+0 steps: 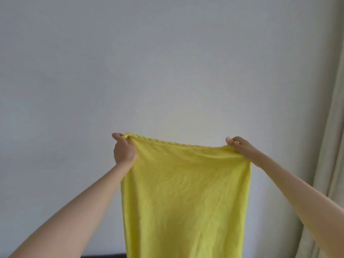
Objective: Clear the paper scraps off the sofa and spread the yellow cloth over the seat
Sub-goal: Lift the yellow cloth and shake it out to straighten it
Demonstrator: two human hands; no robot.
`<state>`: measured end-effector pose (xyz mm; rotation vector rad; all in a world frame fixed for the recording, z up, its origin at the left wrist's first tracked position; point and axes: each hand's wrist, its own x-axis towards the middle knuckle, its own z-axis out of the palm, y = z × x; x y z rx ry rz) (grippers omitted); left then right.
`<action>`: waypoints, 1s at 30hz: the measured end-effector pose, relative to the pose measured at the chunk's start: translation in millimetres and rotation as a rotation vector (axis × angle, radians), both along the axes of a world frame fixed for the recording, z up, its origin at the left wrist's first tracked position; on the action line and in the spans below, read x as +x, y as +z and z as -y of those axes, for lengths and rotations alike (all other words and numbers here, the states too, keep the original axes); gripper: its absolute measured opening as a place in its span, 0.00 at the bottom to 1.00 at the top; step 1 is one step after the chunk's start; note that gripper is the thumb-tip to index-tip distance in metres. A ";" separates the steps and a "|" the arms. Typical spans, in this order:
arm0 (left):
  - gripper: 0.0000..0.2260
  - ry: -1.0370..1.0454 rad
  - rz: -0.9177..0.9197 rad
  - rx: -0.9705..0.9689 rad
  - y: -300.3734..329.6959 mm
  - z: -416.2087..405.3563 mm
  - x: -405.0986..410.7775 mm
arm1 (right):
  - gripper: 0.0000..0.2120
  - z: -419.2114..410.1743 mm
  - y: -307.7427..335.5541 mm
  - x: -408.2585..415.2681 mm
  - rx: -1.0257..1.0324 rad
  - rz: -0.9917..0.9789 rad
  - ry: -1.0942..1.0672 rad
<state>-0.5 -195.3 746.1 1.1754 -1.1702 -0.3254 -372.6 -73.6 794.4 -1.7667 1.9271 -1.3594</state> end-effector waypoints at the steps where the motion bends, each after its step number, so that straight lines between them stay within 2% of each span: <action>1: 0.02 0.003 0.003 0.002 0.2 2.5 5.7 | 0.21 -0.6 -2.2 1.7 0.121 -0.093 0.059; 3: 0.03 0.011 0.052 0.003 3.9 10.0 18.3 | 0.17 -0.7 -4.6 2.6 0.304 -0.282 0.115; 5: 0.11 -0.044 0.158 0.070 9.6 16.8 29.7 | 0.13 3.3 -4.4 1.2 0.359 -0.410 0.108; 8: 0.35 -0.224 0.363 0.223 20.6 15.4 36.2 | 0.10 13.2 6.0 -3.5 0.168 -0.425 -0.073; 10: 0.45 -0.351 0.441 0.286 30.9 8.6 31.9 | 0.08 19.8 16.3 -5.4 -0.038 -0.364 -0.267; 13: 0.42 -0.580 0.620 0.313 46.8 1.7 26.2 | 0.05 24.6 29.3 -3.3 -0.337 -0.137 -0.416; 15: 0.32 -0.561 0.755 0.310 55.6 0.7 24.9 | 0.10 26.0 39.2 -2.7 -0.481 0.048 -0.451; 16: 0.27 -0.521 0.759 0.293 59.8 0.6 24.8 | 0.11 26.1 44.8 -1.5 -0.524 0.136 -0.460; 19: 0.19 -0.506 0.556 0.209 75.1 0.7 25.3 | 0.14 25.1 60.7 4.8 -0.604 0.299 -0.475; 21: 0.15 -0.507 0.267 0.033 88.8 -0.8 25.9 | 0.14 22.8 72.2 9.6 -0.683 0.320 -0.468; 24: 0.11 -0.372 -0.200 -0.319 92.2 -3.4 17.9 | 0.10 18.5 87.6 21.6 -0.903 0.386 -0.464; 25: 0.13 -0.338 -0.242 -0.326 82.6 -1.3 10.0 | 0.09 21.0 86.0 26.3 -0.922 0.406 -0.487; 26: 0.17 -0.310 -0.189 -0.243 64.2 1.8 -0.4 | 0.10 24.4 77.9 31.0 -0.856 0.401 -0.523; 27: 0.21 -0.330 -0.028 -0.092 35.8 4.5 -12.3 | 0.12 31.9 62.1 33.9 -0.692 0.332 -0.540; 29: 0.21 -0.363 0.421 0.257 -27.0 4.4 -29.7 | 0.16 49.0 15.6 44.3 -0.102 -0.052 -0.432; 30: 0.18 -0.296 0.552 0.325 -45.7 0.8 -28.6 | 0.16 51.0 -9.1 49.9 0.161 -0.261 -0.370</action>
